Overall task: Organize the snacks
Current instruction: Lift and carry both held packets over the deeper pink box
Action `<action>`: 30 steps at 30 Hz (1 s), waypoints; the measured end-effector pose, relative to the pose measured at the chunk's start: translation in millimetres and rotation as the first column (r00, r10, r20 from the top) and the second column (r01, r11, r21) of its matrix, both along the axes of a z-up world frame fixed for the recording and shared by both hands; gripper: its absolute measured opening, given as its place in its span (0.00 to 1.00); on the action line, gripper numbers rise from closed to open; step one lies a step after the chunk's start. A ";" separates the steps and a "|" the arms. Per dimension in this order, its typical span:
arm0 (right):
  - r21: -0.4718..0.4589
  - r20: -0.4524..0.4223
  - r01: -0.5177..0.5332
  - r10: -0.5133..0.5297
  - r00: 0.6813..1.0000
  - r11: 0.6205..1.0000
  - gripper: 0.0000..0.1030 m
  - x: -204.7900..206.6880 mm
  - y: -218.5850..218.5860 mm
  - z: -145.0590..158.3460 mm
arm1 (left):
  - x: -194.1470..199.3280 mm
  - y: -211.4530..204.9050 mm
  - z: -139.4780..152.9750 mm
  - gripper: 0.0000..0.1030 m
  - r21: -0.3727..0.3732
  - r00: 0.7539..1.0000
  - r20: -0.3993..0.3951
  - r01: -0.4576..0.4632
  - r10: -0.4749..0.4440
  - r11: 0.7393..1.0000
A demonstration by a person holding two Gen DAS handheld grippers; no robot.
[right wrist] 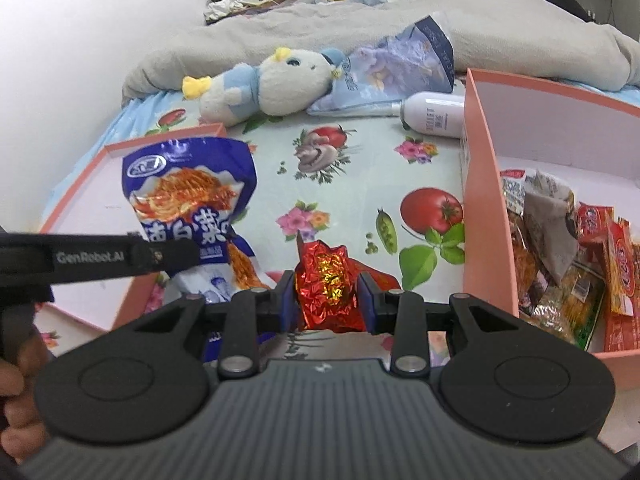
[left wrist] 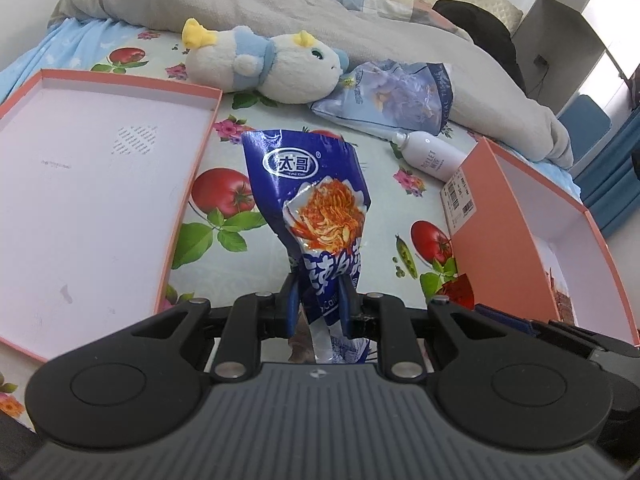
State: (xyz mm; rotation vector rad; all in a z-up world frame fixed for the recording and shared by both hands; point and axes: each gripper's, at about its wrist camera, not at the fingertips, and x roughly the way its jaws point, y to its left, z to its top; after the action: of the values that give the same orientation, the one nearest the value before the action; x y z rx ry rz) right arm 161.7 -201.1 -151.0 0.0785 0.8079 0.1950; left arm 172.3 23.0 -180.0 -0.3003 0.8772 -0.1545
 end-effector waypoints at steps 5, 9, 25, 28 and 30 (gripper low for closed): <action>0.019 0.022 0.017 -0.018 1.000 1.000 0.35 -0.6 -3.6 17.2 | 1.3 0.1 16.1 0.22 0.002 1.000 0.012 0.025 -0.025 1.000; 0.033 0.056 0.031 -0.032 0.998 0.999 0.35 -0.4 -5.9 36.4 | 3.6 -0.8 36.2 0.22 0.010 0.998 0.033 0.051 -0.051 0.999; 0.052 0.239 0.113 -0.122 0.963 0.992 0.35 -2.3 -41.6 107.6 | 28.6 -33.6 130.4 0.22 0.014 0.971 0.202 0.130 -0.130 0.991; 0.051 0.271 0.137 -0.146 0.952 0.989 0.35 -6.0 -55.0 120.8 | 31.3 -46.3 147.3 0.22 0.015 0.962 0.230 0.147 -0.147 0.989; 0.047 0.292 0.153 -0.160 0.943 0.987 0.35 -7.4 -64.5 129.0 | 32.6 -56.0 156.5 0.22 0.014 0.955 0.247 0.164 -0.163 0.986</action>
State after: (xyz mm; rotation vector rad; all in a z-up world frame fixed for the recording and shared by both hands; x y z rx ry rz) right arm 154.3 -265.6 -22.0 0.1322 0.4979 0.0631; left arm 205.0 -33.0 -23.5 -0.2083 0.6529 -0.3417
